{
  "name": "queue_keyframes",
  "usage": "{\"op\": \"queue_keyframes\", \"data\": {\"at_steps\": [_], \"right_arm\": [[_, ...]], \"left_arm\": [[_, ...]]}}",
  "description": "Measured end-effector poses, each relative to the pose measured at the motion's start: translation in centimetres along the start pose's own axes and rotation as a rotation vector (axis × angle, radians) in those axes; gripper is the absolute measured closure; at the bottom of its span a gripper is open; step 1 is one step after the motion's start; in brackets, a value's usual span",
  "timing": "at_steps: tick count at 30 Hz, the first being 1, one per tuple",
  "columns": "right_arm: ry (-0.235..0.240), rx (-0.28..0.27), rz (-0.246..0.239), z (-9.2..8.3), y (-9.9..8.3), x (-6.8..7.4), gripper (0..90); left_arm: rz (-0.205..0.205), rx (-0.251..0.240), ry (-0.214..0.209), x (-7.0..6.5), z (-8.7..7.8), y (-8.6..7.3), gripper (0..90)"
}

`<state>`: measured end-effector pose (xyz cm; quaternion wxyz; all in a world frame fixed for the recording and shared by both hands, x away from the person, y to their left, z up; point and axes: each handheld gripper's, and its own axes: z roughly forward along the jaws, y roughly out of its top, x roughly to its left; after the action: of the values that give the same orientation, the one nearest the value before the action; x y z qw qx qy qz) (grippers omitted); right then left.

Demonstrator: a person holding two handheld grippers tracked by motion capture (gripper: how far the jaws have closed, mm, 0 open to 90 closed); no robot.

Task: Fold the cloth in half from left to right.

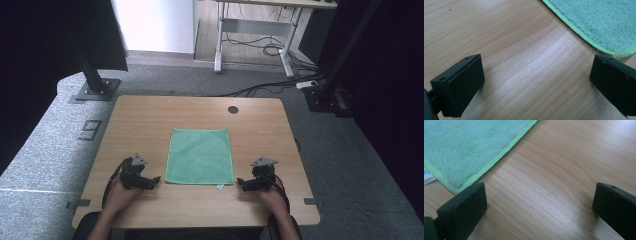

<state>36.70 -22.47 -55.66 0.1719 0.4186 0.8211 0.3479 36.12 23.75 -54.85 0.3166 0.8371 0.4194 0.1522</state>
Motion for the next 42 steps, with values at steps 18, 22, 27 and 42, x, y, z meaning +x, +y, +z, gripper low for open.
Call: {"op": "queue_keyframes", "data": {"at_steps": [18, 22, 27, 42], "right_arm": [[-0.006, 0.009, 0.019, -0.2, 1.1, 1.0, 0.0], [-0.006, 0.011, 0.05, 0.0, 1.7, 1.5, 0.0], [-0.012, 0.011, 0.071, 0.3, 2.1, 2.2, 0.0], [-0.083, 0.052, 0.022, 1.0, 1.9, 2.1, 0.0]], "left_arm": [[-0.017, -0.057, -0.003, 0.8, 1.1, 5.0, 0.0], [-0.014, -0.038, -0.008, 0.5, 2.7, 5.7, 0.0], [0.017, 0.004, 0.02, 0.2, 3.8, 5.4, 0.0], [0.024, 0.017, -0.004, -1.6, 3.7, 4.6, 0.4]]}}
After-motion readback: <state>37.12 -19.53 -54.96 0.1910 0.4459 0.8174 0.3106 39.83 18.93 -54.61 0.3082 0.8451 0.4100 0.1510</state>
